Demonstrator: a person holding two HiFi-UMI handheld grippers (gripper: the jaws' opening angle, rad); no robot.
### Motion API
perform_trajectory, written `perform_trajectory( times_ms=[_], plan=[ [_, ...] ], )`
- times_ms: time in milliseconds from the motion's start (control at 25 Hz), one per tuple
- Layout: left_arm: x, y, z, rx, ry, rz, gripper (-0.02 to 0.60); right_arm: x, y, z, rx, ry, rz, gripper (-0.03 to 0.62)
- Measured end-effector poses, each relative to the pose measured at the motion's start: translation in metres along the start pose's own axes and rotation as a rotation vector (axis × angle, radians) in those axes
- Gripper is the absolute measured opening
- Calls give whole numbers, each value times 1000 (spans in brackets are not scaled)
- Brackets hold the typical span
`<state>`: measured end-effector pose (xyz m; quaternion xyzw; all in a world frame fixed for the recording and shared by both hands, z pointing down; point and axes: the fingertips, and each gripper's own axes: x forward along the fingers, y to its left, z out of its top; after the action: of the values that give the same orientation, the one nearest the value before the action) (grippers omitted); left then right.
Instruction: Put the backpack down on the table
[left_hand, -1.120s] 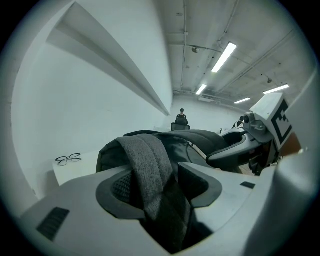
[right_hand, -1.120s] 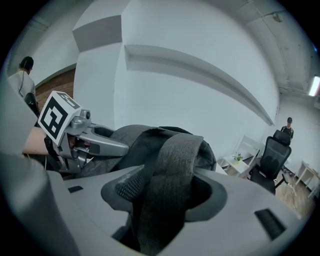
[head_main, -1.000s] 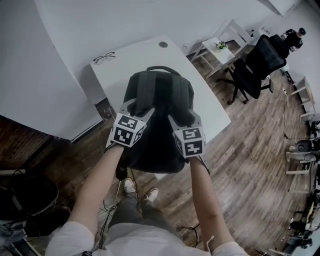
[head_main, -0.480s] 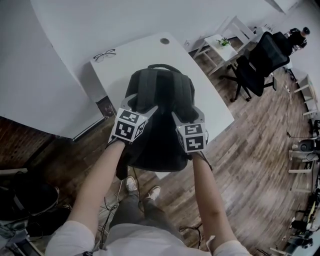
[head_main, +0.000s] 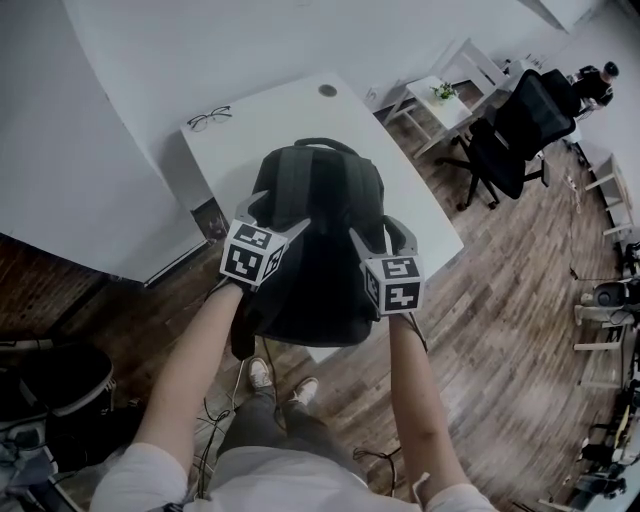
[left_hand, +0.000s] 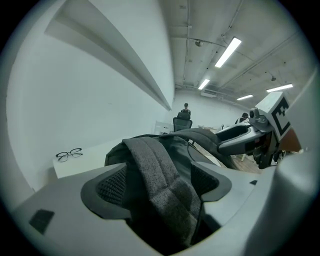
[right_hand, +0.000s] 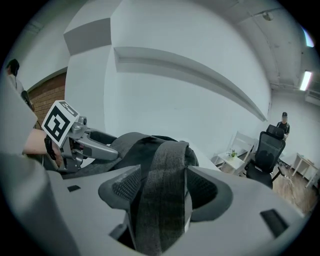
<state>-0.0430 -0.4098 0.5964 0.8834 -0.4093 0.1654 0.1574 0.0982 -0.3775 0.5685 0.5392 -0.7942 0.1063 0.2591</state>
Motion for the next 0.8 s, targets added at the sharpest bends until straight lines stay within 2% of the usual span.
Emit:
perform_trajectory(
  times_ms=[240, 520, 560, 640, 720, 800],
  plan=[
    [-17, -3, 5, -1, -22, 27, 399, -15, -5, -7, -15, -1, -37, 262],
    [-35, -14, 15, 25, -31, 50, 395, -33, -2, -3, -20, -13, -34, 261],
    [-38, -15, 17, 25, -34, 61, 380, -36, -2, -1, -21, -16, -33, 259],
    [-42, -16, 18, 28, -40, 93, 263, -40, -4, 1, -19, -25, -32, 250],
    [-44, -18, 18, 27, -47, 115, 211, -45, -6, 1, -25, -31, -39, 150],
    [-47, -21, 21, 21, -58, 135, 165, -49, -8, 3, -29, -37, -41, 129]
  ],
)
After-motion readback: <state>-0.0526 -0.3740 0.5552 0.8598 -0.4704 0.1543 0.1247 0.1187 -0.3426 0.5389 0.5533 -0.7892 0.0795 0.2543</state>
